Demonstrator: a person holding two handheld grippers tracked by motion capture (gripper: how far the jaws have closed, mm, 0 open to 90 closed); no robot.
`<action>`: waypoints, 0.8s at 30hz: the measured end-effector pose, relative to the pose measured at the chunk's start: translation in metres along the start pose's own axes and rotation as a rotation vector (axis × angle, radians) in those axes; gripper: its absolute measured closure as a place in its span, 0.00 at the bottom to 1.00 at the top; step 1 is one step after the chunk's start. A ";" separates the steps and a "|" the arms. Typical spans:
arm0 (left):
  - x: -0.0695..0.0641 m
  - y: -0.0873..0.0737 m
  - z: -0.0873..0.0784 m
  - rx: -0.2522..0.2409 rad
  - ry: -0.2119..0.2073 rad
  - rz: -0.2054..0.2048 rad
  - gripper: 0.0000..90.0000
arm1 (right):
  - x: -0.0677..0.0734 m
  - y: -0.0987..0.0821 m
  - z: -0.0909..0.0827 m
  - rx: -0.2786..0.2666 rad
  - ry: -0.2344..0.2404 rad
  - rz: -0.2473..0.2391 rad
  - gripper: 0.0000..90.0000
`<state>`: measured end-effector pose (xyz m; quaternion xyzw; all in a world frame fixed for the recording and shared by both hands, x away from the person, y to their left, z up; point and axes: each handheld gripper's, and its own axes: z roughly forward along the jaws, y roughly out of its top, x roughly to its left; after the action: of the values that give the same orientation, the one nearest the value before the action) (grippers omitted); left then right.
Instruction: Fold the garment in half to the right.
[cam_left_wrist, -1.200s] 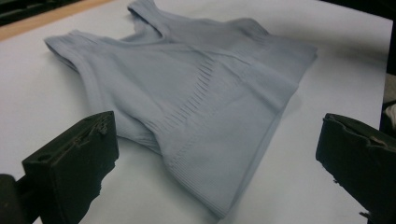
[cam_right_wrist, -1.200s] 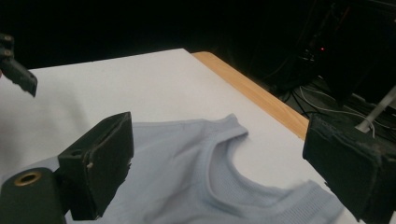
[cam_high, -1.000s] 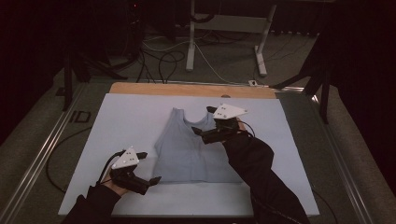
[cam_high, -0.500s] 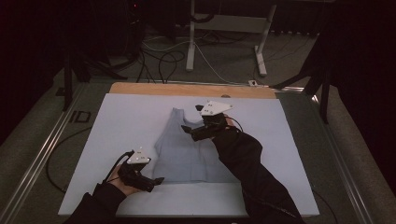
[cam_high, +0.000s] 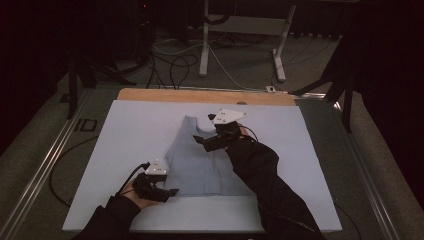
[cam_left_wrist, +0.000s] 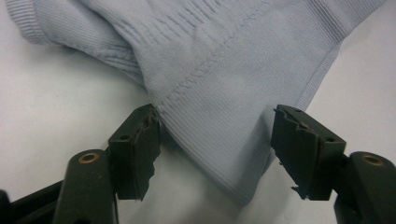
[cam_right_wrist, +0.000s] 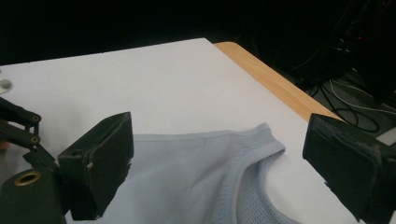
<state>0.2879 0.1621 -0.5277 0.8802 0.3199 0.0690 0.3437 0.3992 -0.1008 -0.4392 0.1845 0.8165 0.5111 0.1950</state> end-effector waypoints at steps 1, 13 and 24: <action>-0.001 0.000 0.000 -0.001 0.001 -0.004 0.43 | -0.001 0.000 0.001 0.000 0.002 0.003 0.10; -0.014 0.006 0.004 0.029 -0.038 0.031 0.81 | -0.008 -0.004 0.024 0.040 0.014 0.036 0.10; -0.015 0.010 -0.001 -0.008 -0.056 0.023 0.94 | -0.011 0.009 0.045 0.057 0.035 0.033 0.10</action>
<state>0.2815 0.1477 -0.5193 0.8839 0.2999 0.0494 0.3554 0.4322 -0.0683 -0.4482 0.1947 0.8309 0.4938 0.1668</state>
